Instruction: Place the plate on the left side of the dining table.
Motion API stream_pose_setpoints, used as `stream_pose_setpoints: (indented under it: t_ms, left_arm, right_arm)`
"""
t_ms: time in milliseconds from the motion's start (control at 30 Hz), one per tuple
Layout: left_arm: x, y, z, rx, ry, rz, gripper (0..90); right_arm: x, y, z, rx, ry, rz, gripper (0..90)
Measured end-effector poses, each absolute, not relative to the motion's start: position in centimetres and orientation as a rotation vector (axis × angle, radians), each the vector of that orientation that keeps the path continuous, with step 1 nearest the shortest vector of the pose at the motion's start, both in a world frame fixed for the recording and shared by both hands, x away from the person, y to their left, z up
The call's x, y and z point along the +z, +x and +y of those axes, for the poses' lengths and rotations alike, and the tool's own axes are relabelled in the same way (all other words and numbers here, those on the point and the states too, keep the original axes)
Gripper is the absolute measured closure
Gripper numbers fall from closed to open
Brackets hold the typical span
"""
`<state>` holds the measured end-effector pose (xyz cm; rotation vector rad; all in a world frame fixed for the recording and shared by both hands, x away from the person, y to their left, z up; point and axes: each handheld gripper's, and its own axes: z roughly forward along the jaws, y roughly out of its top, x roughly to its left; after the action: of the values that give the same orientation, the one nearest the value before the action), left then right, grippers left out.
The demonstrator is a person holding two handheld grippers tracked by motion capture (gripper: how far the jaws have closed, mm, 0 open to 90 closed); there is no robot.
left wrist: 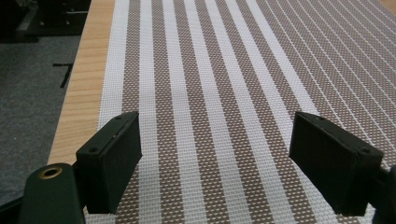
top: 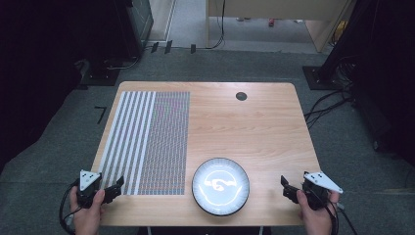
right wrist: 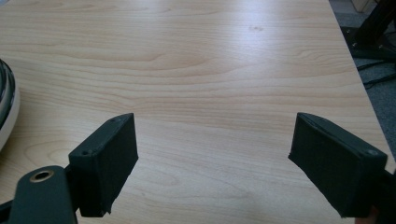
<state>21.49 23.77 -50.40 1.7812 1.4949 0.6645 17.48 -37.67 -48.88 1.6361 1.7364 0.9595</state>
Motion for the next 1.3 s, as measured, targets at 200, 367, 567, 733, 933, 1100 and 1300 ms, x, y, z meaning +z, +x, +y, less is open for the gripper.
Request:
stream_pose_setpoints:
  t_ms: [200,367,567,733,933,1100,1300]
  left_arm:
    - [-50.2,21.4,23.1,0.663,1.786,1.475,16.9]
    - [-50.1,21.3,22.6,0.663,1.791,1.461,16.9]
    - [-50.0,21.3,21.9,0.667,1.8,1.441,16.9]
    - [-49.9,21.4,21.2,0.656,1.805,1.427,16.9]
    - [-49.7,21.3,20.1,0.642,1.821,1.399,16.9]
    - [-49.6,21.4,19.1,0.605,1.818,1.386,16.9]
    - [-49.1,21.7,17.8,0.569,1.823,1.361,16.9]
  right_arm:
    - [-48.7,17.4,-37.1,0.979,1.628,1.739,14.8]
    - [-48.6,17.4,-36.7,0.99,1.623,1.741,14.8]
    - [-48.5,17.3,-36.0,1.022,1.621,1.742,15.2]
    - [-48.4,17.3,-35.6,1.046,1.623,1.733,15.5]
    - [-48.3,17.3,-35.1,1.059,1.619,1.737,15.7]
    - [-48.3,17.3,-34.6,1.069,1.612,1.741,15.8]
    - [-47.7,17.6,-34.2,1.086,1.611,1.739,16.0]
